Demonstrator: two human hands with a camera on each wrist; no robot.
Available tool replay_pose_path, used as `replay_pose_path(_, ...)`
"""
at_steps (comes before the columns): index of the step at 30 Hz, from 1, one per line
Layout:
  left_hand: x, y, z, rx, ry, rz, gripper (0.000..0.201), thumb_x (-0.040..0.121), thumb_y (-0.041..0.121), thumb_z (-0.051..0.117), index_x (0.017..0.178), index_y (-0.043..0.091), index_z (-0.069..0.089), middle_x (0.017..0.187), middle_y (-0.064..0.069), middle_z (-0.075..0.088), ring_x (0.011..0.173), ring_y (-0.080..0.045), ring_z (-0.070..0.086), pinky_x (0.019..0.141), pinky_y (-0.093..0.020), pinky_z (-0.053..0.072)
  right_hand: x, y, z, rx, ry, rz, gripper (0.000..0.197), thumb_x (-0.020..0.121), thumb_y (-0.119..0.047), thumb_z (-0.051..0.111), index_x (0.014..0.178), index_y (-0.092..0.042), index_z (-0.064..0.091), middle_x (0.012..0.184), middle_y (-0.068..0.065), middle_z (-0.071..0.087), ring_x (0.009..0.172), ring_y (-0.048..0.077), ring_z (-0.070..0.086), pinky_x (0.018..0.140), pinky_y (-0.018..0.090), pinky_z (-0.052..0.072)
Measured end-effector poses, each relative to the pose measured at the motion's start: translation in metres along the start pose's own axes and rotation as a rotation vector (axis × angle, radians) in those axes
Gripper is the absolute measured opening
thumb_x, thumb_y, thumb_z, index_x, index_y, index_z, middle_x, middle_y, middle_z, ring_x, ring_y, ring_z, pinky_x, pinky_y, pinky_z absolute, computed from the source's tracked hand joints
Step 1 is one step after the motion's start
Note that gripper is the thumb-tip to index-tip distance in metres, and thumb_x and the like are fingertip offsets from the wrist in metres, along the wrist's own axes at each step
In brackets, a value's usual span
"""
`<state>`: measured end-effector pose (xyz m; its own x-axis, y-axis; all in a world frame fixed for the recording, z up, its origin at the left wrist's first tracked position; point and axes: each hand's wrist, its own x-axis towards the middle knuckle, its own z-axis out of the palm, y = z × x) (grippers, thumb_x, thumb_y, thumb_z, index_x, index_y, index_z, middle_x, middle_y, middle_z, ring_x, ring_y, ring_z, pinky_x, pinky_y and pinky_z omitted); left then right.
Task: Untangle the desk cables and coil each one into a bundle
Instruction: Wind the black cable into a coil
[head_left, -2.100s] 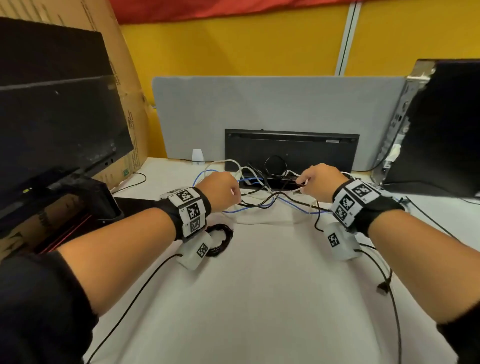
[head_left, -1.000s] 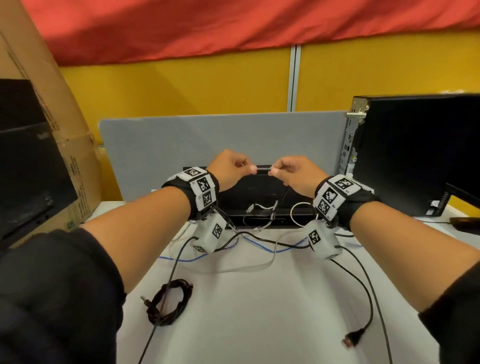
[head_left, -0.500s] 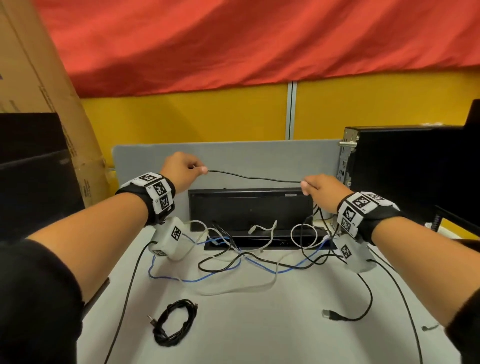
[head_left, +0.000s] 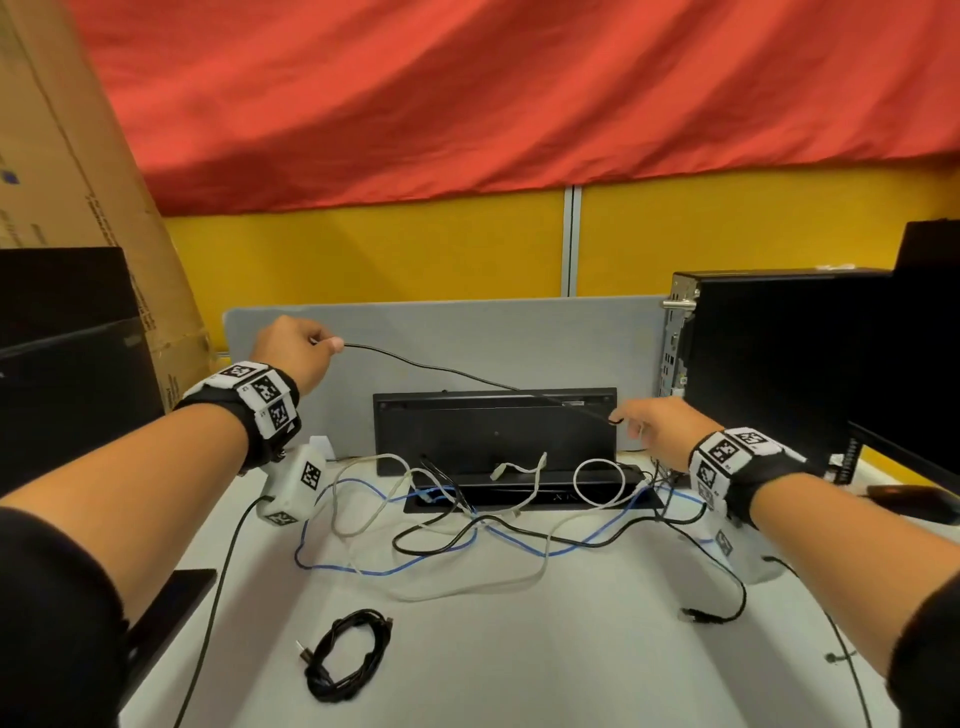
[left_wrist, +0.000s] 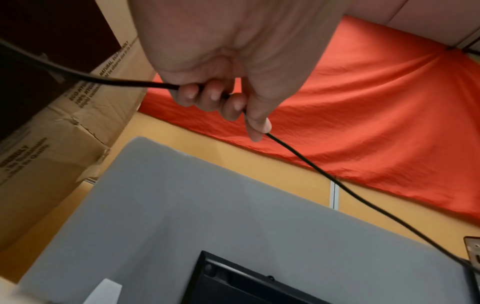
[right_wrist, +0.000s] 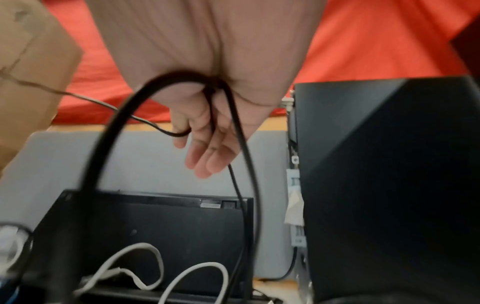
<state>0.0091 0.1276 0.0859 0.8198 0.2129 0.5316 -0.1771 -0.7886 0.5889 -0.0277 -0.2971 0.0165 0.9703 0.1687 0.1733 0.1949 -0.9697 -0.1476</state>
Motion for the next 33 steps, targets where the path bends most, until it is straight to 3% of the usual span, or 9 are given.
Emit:
replay_pose_path(2,0.0,-0.004,-0.004,0.002,0.005,-0.012,0.019,0.092,0.026,0.065,0.087,0.009,0.072,0.088,-0.016,0.069,0.085,-0.036,0.063,0.08,-0.045,0.054,-0.007,0.004,0.004,0.349,0.127,0.026,0.057,0.089,0.017,0.039,0.133,-0.014,0.056,0.093,0.0,0.065,0.086,0.011,0.059,0.092,0.028,0.05)
replay_pose_path(6,-0.01,0.0,0.003,0.026,-0.099,-0.019,0.022,0.097,0.023,0.057,0.09,0.004,0.066,0.089,-0.019,0.064,0.086,-0.034,0.058,0.078,-0.04,0.047,-0.008,-0.005,0.006,0.788,0.254,0.115,0.04,0.099,0.0,0.038,0.125,-0.016,0.063,0.089,-0.008,0.071,0.064,0.001,0.052,0.049,0.005,0.041)
replay_pose_path(12,-0.038,0.04,0.035,-0.113,-0.392,-0.021,0.023,0.098,0.019,0.052,0.102,0.0,0.064,0.084,-0.01,0.065,0.088,-0.028,0.061,0.087,-0.039,0.047,-0.001,-0.043,-0.012,1.024,0.286,0.019,0.034,0.103,-0.007,0.032,0.129,-0.018,0.051,0.085,0.003,0.068,0.065,0.014,0.052,0.058,0.027,0.045)
replay_pose_path(17,-0.063,0.091,0.06,-0.189,-0.485,0.224,0.039,0.098,0.028,0.053,0.136,0.018,0.051,0.134,0.0,0.056,0.123,-0.018,0.051,0.105,-0.036,0.04,0.004,-0.071,-0.018,0.958,0.281,-0.111,0.024,0.102,-0.011,0.033,0.123,-0.023,0.036,0.08,0.001,0.068,0.062,0.015,0.05,0.056,0.03,0.043)
replay_pose_path(21,-0.077,0.127,0.073,-0.27,-0.539,0.425,0.054,0.096,0.028,0.058,0.146,0.028,0.038,0.149,0.005,0.044,0.135,-0.012,0.038,0.11,-0.032,0.029,0.001,-0.086,-0.015,0.821,0.21,-0.235,0.015,0.103,-0.02,0.036,0.109,-0.033,0.034,0.083,0.0,0.073,0.062,0.013,0.051,0.057,0.024,0.041)
replay_pose_path(24,-0.082,0.138,0.077,-0.257,-0.55,0.479,0.026,0.096,0.026,0.058,0.121,0.023,0.064,0.115,0.004,0.068,0.112,-0.009,0.057,0.102,-0.034,0.038,-0.003,-0.089,-0.017,0.81,0.201,-0.285,0.013,0.103,-0.02,0.04,0.102,-0.033,0.038,0.081,0.001,0.073,0.056,0.011,0.049,0.051,0.02,0.04)
replay_pose_path(27,-0.08,0.138,0.073,-0.272,-0.464,0.459,0.013,0.093,0.023,0.062,0.084,0.019,0.069,0.068,0.005,0.06,0.066,-0.008,0.053,0.067,-0.026,0.044,-0.007,-0.085,-0.02,0.886,0.228,-0.249,0.021,0.1,-0.008,0.043,0.098,-0.029,0.043,0.079,0.001,0.069,0.045,0.007,0.042,0.044,0.019,0.035)
replay_pose_path(30,-0.072,0.129,0.064,-0.251,-0.389,0.401,0.015,0.095,0.02,0.06,0.083,0.018,0.069,0.065,0.0,0.058,0.06,-0.013,0.049,0.057,-0.023,0.04,-0.01,-0.07,-0.023,0.693,0.428,-0.129,0.03,0.091,0.001,0.049,0.094,-0.029,0.052,0.087,-0.001,0.062,0.061,0.004,0.051,0.056,0.023,0.04)
replay_pose_path(33,-0.058,0.113,0.05,-0.255,-0.265,0.286,0.015,0.095,0.019,0.059,0.09,0.013,0.071,0.067,-0.002,0.058,0.061,-0.014,0.052,0.058,-0.023,0.046,-0.011,-0.048,-0.022,0.528,0.48,0.024,0.018,0.089,-0.005,0.049,0.088,-0.016,0.063,0.084,0.003,0.063,0.076,0.022,0.058,0.071,0.035,0.049)
